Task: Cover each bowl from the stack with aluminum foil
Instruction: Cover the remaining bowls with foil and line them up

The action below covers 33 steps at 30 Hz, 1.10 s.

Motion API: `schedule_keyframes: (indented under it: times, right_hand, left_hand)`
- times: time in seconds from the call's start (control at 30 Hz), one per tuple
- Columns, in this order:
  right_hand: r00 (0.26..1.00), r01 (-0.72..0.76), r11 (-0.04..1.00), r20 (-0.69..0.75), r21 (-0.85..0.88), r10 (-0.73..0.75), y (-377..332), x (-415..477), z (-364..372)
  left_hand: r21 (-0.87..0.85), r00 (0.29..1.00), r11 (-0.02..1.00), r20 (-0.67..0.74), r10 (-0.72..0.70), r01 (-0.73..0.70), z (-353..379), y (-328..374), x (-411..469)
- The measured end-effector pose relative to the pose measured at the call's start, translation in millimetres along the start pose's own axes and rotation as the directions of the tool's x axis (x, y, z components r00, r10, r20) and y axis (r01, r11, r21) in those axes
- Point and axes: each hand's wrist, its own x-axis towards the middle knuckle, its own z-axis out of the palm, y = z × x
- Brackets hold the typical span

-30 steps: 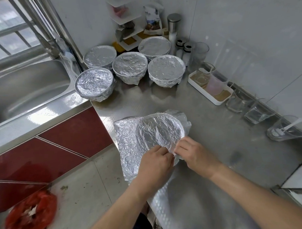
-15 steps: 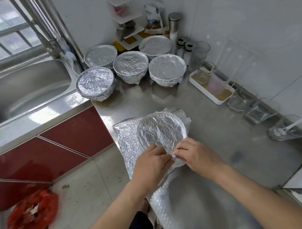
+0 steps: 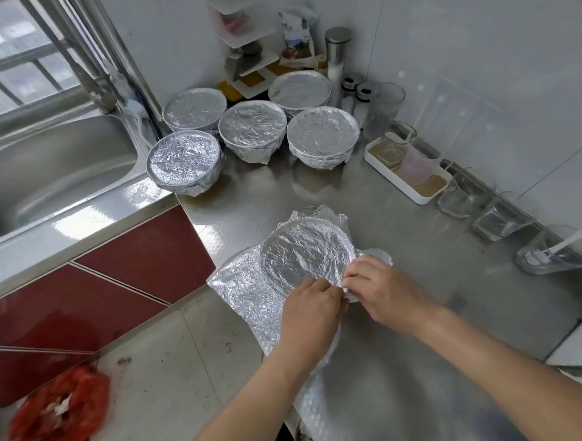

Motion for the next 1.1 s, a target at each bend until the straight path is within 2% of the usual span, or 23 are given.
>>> schedule_keyframes:
  times: [0.1, 0.27, 0.4, 0.5, 0.63, 0.73, 0.9, 1.0, 1.1]
  right_hand:
    - [1.0, 0.014, 0.999, -0.005, 0.031, -0.014, -10.6, -2.1, -9.8]
    - [0.998, 0.06, 0.997, -0.015, 0.05, -0.06, -11.5, -5.2, -0.1]
    - [0.999, 0.043, 0.999, 0.014, 0.028, -0.043, -7.5, -7.2, 13.7]
    - [0.996, 0.086, 0.995, 0.012, -0.042, -0.085, -5.6, -6.9, 15.3]
    - [0.992, 0.123, 0.987, 0.007, -0.107, -0.123, -4.0, -4.3, 14.5]
    - [0.992, 0.124, 0.989, -0.025, -0.084, -0.126, -0.2, 1.0, 12.7]
    - [0.997, -0.039, 0.999, -0.071, -0.02, 0.037, 5.3, 8.1, -0.9]
    - [0.996, -0.084, 0.996, -0.027, 0.024, 0.085, -2.8, 2.8, -4.8]
    - [0.998, -0.06, 0.997, -0.031, 0.038, 0.061, -10.1, 0.8, -3.8]
  left_hand:
    - [-0.1, 0.998, 0.993, -0.006, -0.058, 0.057, -2.0, -1.6, -1.8]
    - [-0.137, 0.999, 0.991, 0.03, 0.014, -0.01, -4.6, -22.6, -14.2]
    - [-0.057, 0.999, 0.998, 0.023, 0.036, -0.034, -3.3, -25.8, -19.9]
    - [0.024, 0.995, 0.995, -0.015, 0.094, -0.094, -1.5, -23.5, -18.3]
    - [0.142, 0.984, 0.974, 0.048, 0.169, -0.174, -0.5, -15.1, -11.7]
    - [0.156, 0.991, 0.981, 0.095, 0.099, -0.113, 1.3, -6.4, -3.4]
    - [0.018, 0.995, 0.996, 0.052, -0.089, 0.088, -0.9, 6.5, 8.4]
    - [-0.054, 0.996, 0.995, 0.034, -0.082, 0.084, -3.2, -5.0, 6.3]
    - [0.039, 0.985, 0.994, 0.138, -0.102, 0.098, -5.7, -24.7, 0.3]
